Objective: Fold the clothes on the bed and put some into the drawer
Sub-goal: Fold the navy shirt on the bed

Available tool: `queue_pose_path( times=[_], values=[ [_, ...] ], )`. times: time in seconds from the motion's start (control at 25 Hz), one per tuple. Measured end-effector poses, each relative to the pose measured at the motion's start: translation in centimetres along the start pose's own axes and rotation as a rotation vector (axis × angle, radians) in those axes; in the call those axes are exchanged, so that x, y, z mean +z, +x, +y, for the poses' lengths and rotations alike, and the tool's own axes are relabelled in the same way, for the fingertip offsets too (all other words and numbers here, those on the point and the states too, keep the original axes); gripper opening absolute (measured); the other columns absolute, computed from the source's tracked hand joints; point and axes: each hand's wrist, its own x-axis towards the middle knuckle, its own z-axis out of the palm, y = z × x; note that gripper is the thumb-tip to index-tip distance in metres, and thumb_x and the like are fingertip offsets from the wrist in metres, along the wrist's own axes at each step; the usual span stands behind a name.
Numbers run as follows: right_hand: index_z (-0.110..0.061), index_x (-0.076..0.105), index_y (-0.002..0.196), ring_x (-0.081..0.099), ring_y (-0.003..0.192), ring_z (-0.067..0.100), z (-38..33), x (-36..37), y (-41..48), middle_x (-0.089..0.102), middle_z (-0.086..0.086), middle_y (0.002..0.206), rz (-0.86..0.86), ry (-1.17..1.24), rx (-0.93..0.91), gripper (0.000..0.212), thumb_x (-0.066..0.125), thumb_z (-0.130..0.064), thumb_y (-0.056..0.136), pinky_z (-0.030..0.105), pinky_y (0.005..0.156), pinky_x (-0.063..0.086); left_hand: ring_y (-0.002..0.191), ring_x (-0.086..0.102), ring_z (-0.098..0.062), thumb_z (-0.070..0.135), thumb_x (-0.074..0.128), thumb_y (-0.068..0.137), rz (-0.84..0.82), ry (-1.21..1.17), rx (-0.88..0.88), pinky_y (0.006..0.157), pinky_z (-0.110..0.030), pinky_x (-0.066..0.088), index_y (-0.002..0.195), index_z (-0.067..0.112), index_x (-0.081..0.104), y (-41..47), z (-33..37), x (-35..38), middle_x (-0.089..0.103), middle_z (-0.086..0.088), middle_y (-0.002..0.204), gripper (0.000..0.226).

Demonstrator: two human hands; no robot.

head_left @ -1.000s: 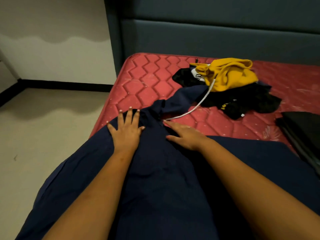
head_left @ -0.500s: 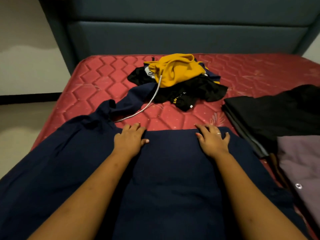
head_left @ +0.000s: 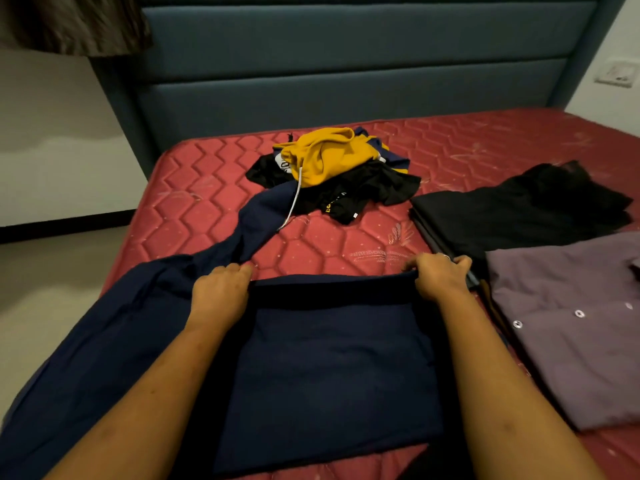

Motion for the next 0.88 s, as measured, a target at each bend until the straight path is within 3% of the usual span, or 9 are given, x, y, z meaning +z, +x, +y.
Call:
queue_pose_path(
  times=[0.12, 0.24, 0.36, 0.44, 0.52, 0.56, 0.64, 0.72, 0.88],
  values=[
    [-0.047, 0.058, 0.122, 0.046, 0.128, 0.019, 0.6, -0.3, -3.8, 0.058, -0.002, 0.131, -0.079, -0.016, 0.031, 0.055, 0.045, -0.005, 0.088, 0.046, 0.109, 0.013, 0.040, 0.049, -0.027, -0.009, 0.078, 0.043, 0.002, 0.060, 0.048, 0.042, -0.023, 0.024, 0.066, 0.007, 0.058, -3.9, 0.5, -2.8, 0.048, -0.008, 0.052, 0.035],
    [-0.049, 0.045, 0.134, 0.036, 0.137, 0.021, 0.9, -0.5, -6.5, 0.047, -0.002, 0.144, -0.146, -0.039, 0.069, 0.056, 0.042, -0.010, 0.095, 0.054, 0.114, 0.004, 0.040, 0.049, -0.024, 0.000, 0.085, 0.042, -0.098, 0.140, 0.083, 0.044, -0.023, 0.023, 0.079, 0.009, 0.067, -8.1, 1.2, -3.1, 0.049, -0.004, 0.053, 0.042],
    [-0.054, 0.026, 0.142, 0.025, 0.143, 0.023, 2.2, 2.4, -6.0, 0.030, -0.004, 0.154, -0.422, 0.018, 0.109, 0.050, 0.036, -0.053, 0.092, 0.059, 0.113, 0.001, 0.074, 0.064, -0.020, 0.016, 0.068, 0.078, -0.282, 0.222, 0.051, 0.055, -0.029, 0.032, 0.127, 0.021, 0.054, -10.4, 2.6, -4.1, 0.063, 0.000, 0.088, 0.051],
    [-0.053, 0.024, 0.142, 0.029, 0.140, 0.016, 6.7, 10.2, 0.5, 0.026, -0.010, 0.155, -0.500, 0.075, 0.091, 0.079, 0.043, -0.076, 0.069, 0.053, 0.112, 0.012, 0.097, 0.062, -0.019, 0.017, 0.049, 0.093, -0.349, 0.276, 0.025, 0.068, -0.029, 0.034, 0.139, 0.023, 0.035, -10.2, 3.7, -4.4, 0.060, 0.001, 0.110, 0.048],
    [-0.036, 0.035, 0.144, 0.042, 0.129, 0.013, 7.5, 11.4, 1.9, 0.031, -0.004, 0.154, -0.438, 0.358, 0.235, 0.098, 0.064, -0.068, 0.056, 0.026, 0.098, 0.029, 0.101, 0.061, -0.018, 0.017, 0.044, 0.096, -0.413, 0.286, -0.013, 0.075, -0.029, 0.035, 0.132, 0.022, 0.041, -9.3, 5.0, -5.0, 0.061, 0.003, 0.113, 0.037],
    [-0.029, 0.038, 0.143, 0.041, 0.130, 0.017, 6.6, 8.5, 0.3, 0.033, 0.001, 0.153, -0.372, 0.477, 0.327, 0.087, 0.065, -0.056, 0.065, 0.022, 0.095, 0.031, 0.102, 0.062, -0.017, 0.017, 0.043, 0.096, -0.415, 0.278, -0.025, 0.078, -0.030, 0.037, 0.126, 0.022, 0.048, -8.7, 5.7, -5.1, 0.062, 0.004, 0.113, 0.031],
    [-0.026, 0.041, 0.143, 0.034, 0.134, 0.029, 4.4, 1.8, -3.9, 0.035, 0.008, 0.150, -0.182, 0.402, 0.402, 0.054, 0.052, -0.025, 0.089, 0.037, 0.104, 0.031, 0.105, 0.061, -0.018, 0.015, 0.043, 0.094, -0.377, 0.211, -0.034, 0.078, -0.030, 0.037, 0.117, 0.022, 0.056, -7.3, 7.2, -5.1, 0.062, 0.004, 0.113, 0.027],
    [-0.023, 0.046, 0.140, 0.037, 0.132, 0.037, 5.1, 1.0, -3.1, 0.038, 0.013, 0.146, -0.043, 0.375, 0.413, 0.049, 0.046, -0.012, 0.092, 0.044, 0.107, 0.034, 0.109, 0.056, -0.020, 0.017, 0.043, 0.094, -0.309, 0.104, -0.009, 0.076, -0.031, 0.037, 0.120, 0.021, 0.053, -5.8, 9.3, -4.4, 0.058, 0.002, 0.118, 0.028],
    [-0.021, 0.060, 0.129, 0.043, 0.129, 0.035, 5.9, 4.0, -1.2, 0.050, 0.012, 0.139, -0.140, 0.388, 0.268, 0.041, 0.057, -0.038, 0.092, 0.043, 0.105, 0.040, 0.123, 0.045, -0.022, 0.039, 0.043, 0.098, -0.288, -0.069, 0.025, 0.092, -0.037, 0.038, 0.134, 0.022, 0.043, -2.4, 12.6, -1.8, 0.049, 0.001, 0.133, 0.039]
  ],
)
